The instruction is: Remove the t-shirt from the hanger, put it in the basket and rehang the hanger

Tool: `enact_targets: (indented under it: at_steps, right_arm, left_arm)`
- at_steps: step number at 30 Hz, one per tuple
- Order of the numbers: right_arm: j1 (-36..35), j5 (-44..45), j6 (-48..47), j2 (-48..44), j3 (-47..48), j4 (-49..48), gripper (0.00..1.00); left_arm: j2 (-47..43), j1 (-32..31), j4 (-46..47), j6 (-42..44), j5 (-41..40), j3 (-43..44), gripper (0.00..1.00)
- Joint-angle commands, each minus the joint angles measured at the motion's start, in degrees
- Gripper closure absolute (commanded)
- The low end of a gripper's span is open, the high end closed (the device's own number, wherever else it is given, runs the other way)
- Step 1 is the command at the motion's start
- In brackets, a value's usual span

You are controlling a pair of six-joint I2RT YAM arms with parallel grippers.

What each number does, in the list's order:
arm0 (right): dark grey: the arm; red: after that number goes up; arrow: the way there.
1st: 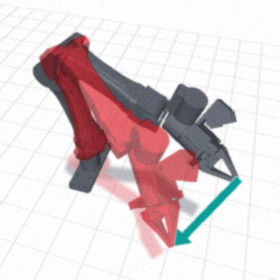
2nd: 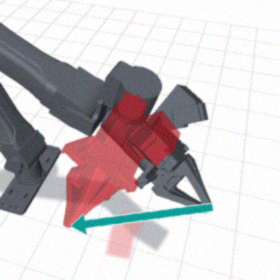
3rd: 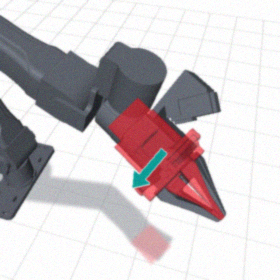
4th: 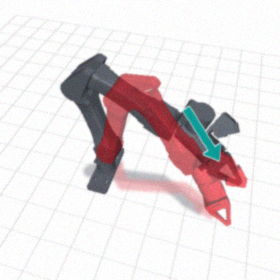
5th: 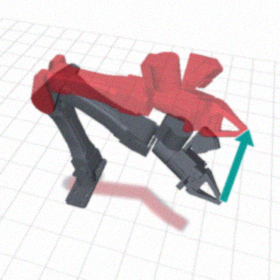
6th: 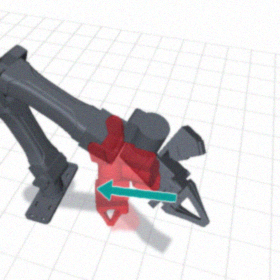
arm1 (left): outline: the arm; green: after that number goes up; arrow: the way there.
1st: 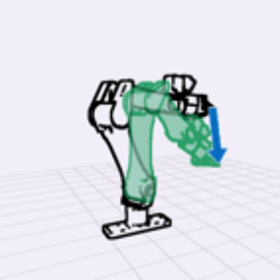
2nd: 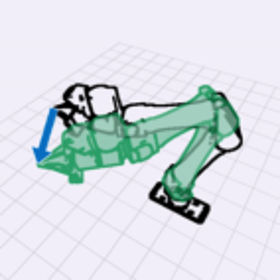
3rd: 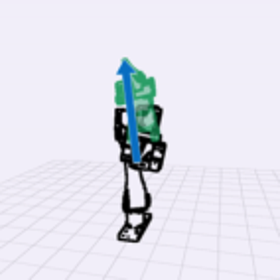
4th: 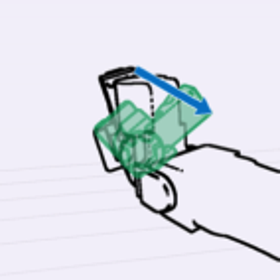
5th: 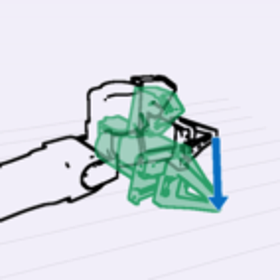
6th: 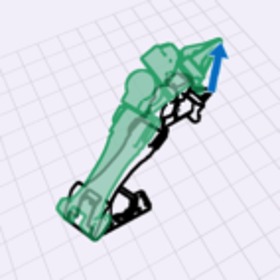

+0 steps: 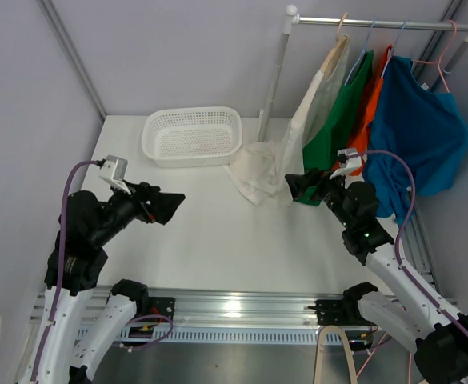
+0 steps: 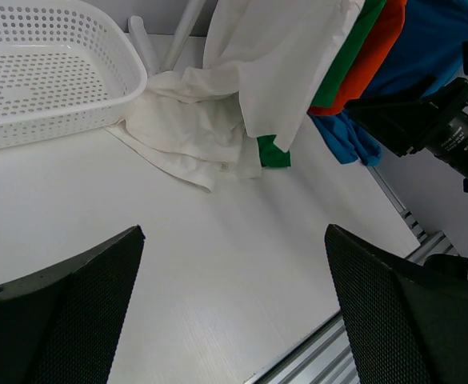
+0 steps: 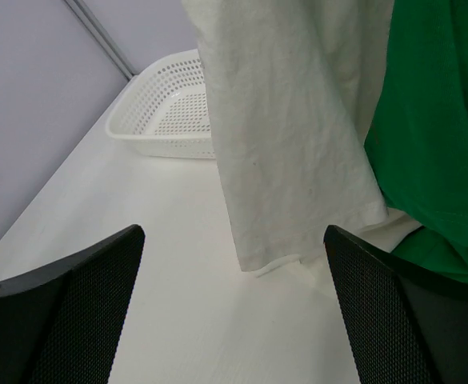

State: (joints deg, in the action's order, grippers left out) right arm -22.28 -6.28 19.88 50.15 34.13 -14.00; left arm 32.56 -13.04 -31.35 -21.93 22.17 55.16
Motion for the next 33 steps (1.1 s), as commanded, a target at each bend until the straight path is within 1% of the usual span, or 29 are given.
enact_targets:
  at_steps: [1, 7, 9, 10, 12, 13, 14, 15, 16, 19, 20, 21, 22, 23, 24, 25, 26, 27, 28, 30, 31, 33]
  right_arm:
    - [-0.74, 2.23, -0.1, -1.81, 1.29, -2.26, 0.0]
    - [-1.01, 6.19, -0.37, -4.35, 1.73, 0.2, 0.0]
    - [-1.18, 9.18, -0.46, -5.41, 2.43, 1.07, 0.01]
    - [-1.18, 9.88, -0.54, -6.02, 3.22, 1.78, 0.01]
    - [-1.36, 12.17, -0.54, -5.68, 7.78, 5.55, 0.0]
    - [-1.36, 12.61, -1.15, -4.2, 10.06, 7.39, 0.01]
    - [-1.45, 13.57, -1.25, -3.14, 15.21, 11.58, 0.01]
    - [-1.45, 14.1, -1.42, -1.82, 18.14, 13.63, 0.01]
    - [-1.45, 14.63, -1.68, 0.97, 24.17, 18.87, 0.01]
    - [-1.45, 15.25, -3.26, 5.12, 32.55, 22.6, 0.02]
    - [-1.45, 15.6, -4.22, 7.92, 35.28, 23.92, 0.02]
    - [-1.53, 15.95, -4.58, 9.6, 40.96, 24.54, 0.03]
    - [-1.27, 16.47, -5.11, 11.62, 44.32, 25.68, 0.03]
    - [-0.92, 16.65, -5.37, 16.94, 48.18, 29.52, 0.06]
    - [-0.22, 16.57, -5.03, 20.3, 52.49, 31.9, 0.09]
    - [0.65, 14.39, -4.24, 23.73, 61.75, 34.71, 0.12]
    - [3.19, 12.19, -3.54, 27.16, 66.02, 38.66, 0.14]
    - [4.34, 10.0, -1.79, 33.54, 70.07, 40.18, 0.14]
    - [5.31, 8.41, -1.08, 36.65, 77.33, 41.58, 0.16]
    - [6.55, 7.34, -0.37, 42.37, 84.31, 45.63, 0.18]
    - [6.81, 7.6, -0.11, 47.62, 90.7, 47.21, 0.19]
    - [7.6, 8.83, 0.42, 51.78, 95.23, 49.59, 0.19]
  left_arm:
    - [0.4, 0.56, 1.3, 1.19, 1.56, 0.39, 0.01]
    - [-0.3, 0.56, 1.82, 1.1, 1.56, 0.39, 0.0]
    - [-0.74, 0.56, 1.91, 1.02, 0.86, 0.3, 0.0]
    - [-0.74, 0.56, 1.82, 1.02, 0.59, 0.3, 0.0]
    - [-0.74, 0.56, 1.82, 0.93, -0.11, 0.3, 0.01]
    - [-0.65, 0.56, 1.82, 0.93, -0.46, 0.56, 0.0]
    - [-0.56, 0.56, 1.47, 0.75, -0.9, 0.48, 0.01]
    - [-0.48, 0.56, 1.12, 0.58, -1.95, 0.65, 0.0]
    - [-0.21, 0.64, 0.68, 0.58, -2.13, 0.83, 0.0]
    - [-0.3, 0.56, 0.5, 0.49, -2.14, 1.01, 0.01]
    - [-0.39, 0.56, 0.59, 0.49, -1.96, 0.92, 0.01]
    - [-0.47, 0.56, 0.59, 0.49, -1.79, 0.74, 0.01]
    - [-0.39, 0.56, 0.59, 0.49, -1.61, 0.74, 0.01]
    - [-0.47, 0.56, 0.59, 0.49, -1.52, 0.83, 0.01]
    - [-0.39, 0.56, 0.59, 0.58, -1.35, 0.74, 0.01]
    - [-0.3, 0.56, 0.59, 0.66, -1.08, 0.66, 0.01]
    - [-0.21, 0.56, 0.59, 0.58, -0.91, 0.65, 0.01]
    - [-0.04, 0.56, 0.59, 0.58, -0.73, 0.74, 0.01]
    - [-0.12, 0.56, 0.59, 0.58, -0.55, 0.74, 0.0]
    - [-0.21, 0.56, 0.5, 0.58, -0.46, 0.66, 0.01]
    - [-0.3, 0.56, 0.5, 0.66, -0.29, 0.39, 0.01]
    - [-0.47, 0.56, 0.5, 0.58, -0.03, 0.3, 0.01]
